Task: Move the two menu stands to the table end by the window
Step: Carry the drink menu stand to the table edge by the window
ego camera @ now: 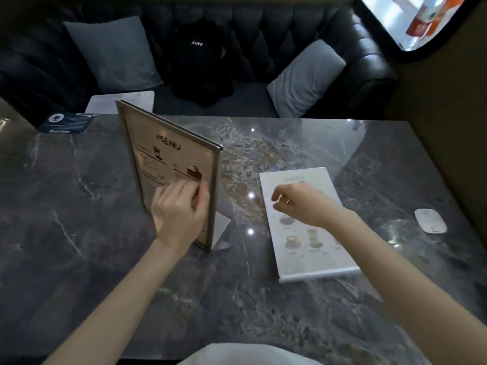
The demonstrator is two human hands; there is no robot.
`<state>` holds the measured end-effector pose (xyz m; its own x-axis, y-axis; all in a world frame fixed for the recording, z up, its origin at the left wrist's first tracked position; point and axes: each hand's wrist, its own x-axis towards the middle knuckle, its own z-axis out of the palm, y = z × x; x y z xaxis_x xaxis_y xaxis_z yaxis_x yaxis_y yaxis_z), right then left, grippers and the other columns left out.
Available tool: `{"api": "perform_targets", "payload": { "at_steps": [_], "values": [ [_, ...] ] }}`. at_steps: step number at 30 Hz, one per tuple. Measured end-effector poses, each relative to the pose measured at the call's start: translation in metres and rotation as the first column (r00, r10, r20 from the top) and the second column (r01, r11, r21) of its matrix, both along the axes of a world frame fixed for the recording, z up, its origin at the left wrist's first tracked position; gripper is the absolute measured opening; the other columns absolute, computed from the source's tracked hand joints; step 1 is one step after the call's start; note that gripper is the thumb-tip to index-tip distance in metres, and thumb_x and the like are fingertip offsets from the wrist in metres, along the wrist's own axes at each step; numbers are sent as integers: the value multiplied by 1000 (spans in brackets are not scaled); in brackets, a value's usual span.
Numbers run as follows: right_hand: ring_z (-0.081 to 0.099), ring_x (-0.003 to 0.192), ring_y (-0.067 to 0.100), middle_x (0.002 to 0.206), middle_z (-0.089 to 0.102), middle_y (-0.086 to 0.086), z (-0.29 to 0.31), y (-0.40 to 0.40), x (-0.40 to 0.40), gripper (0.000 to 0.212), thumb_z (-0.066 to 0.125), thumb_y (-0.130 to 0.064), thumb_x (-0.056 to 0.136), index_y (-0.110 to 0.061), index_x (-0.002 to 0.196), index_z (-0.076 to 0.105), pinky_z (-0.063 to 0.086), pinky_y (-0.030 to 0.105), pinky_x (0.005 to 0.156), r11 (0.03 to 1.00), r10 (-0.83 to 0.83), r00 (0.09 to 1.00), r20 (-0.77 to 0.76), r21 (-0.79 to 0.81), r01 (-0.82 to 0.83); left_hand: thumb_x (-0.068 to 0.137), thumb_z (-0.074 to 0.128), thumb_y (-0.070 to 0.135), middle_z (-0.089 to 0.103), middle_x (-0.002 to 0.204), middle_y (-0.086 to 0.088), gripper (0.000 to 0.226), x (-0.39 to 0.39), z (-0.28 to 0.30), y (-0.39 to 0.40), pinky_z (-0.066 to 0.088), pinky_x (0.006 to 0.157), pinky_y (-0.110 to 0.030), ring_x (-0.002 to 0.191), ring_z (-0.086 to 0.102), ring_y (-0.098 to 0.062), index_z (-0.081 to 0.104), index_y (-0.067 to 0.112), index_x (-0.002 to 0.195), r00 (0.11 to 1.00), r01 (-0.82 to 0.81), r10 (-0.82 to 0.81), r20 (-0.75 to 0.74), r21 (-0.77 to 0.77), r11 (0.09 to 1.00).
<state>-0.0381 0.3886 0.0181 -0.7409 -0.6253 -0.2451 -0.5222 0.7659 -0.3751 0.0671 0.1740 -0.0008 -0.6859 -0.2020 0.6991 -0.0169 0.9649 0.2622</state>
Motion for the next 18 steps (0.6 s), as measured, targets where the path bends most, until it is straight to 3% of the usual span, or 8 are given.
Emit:
{"api": "perform_targets", "payload": {
  "at_steps": [2, 4, 7, 8, 10, 13, 18],
  "values": [
    [60, 100, 29, 108, 68, 8, -7, 35, -7, 24, 49, -25, 91, -15, 111, 58, 49, 37, 83, 998, -57, 998, -17, 25, 57, 90, 53, 18, 66, 65, -10, 27, -1, -8, 31, 38, 60, -33, 58, 59, -27, 64, 5, 70, 997, 64, -64, -30, -3, 998],
    [58, 103, 30, 115, 65, 10, -21, 71, -11, 27, 47, -25, 91, -15, 116, 54, 48, 37, 80, 991, -101, 991, -85, 75, 107, 91, 52, 22, 69, 81, -11, 23, -2, -26, 62, 43, 68, -34, 74, 62, -27, 65, 5, 82, 992, 116, -114, 56, -30, 993],
    [48, 116, 31, 131, 52, 11, -49, 119, -14, 43, 47, -25, 91, -14, 131, 36, 46, 40, 85, 973, -146, 979, -145, 159, 169, 86, 57, 31, 65, 115, -18, 39, -8, -61, 106, 47, 88, -41, 107, 61, -34, 62, 3, 113, 920, 96, -70, 386, -48, 994],
    [44, 120, 31, 135, 48, 11, -59, 132, -13, 49, 48, -25, 90, -13, 134, 31, 45, 41, 89, 967, -162, 976, -143, 173, 185, 85, 59, 34, 58, 129, -20, 51, -10, -72, 118, 43, 97, -44, 119, 54, -35, 55, 3, 124, 857, 81, -62, 511, -14, 997],
    [40, 124, 32, 139, 42, 11, -80, 152, -12, 58, 51, -28, 88, -12, 137, 25, 42, 42, 94, 958, -174, 974, -147, 202, 202, 89, 50, 44, 29, 153, -17, 71, -16, -92, 136, 21, 114, -46, 142, 27, -31, 29, 4, 144, 714, 31, -35, 699, 18, 999],
    [36, 126, 32, 142, 37, 11, -106, 173, -9, 68, 56, -35, 85, -10, 139, 22, 38, 41, 100, 948, -186, 974, -128, 238, 213, 91, 28, 58, -6, 160, -9, 81, -23, -121, 153, -6, 117, -43, 147, -7, -22, 0, 8, 149, 566, -36, 5, 824, 19, 999],
    [42, 119, 31, 131, 45, 12, -131, 185, -8, 67, 65, -33, 77, -12, 131, 30, 43, 42, 91, 929, -337, 937, 92, 194, 315, 91, 26, 58, -5, 160, -11, 79, -28, -138, 170, -4, 116, -46, 147, -9, -23, 8, 8, 149, 436, -181, 5, 900, 82, 980]
  ]
}}
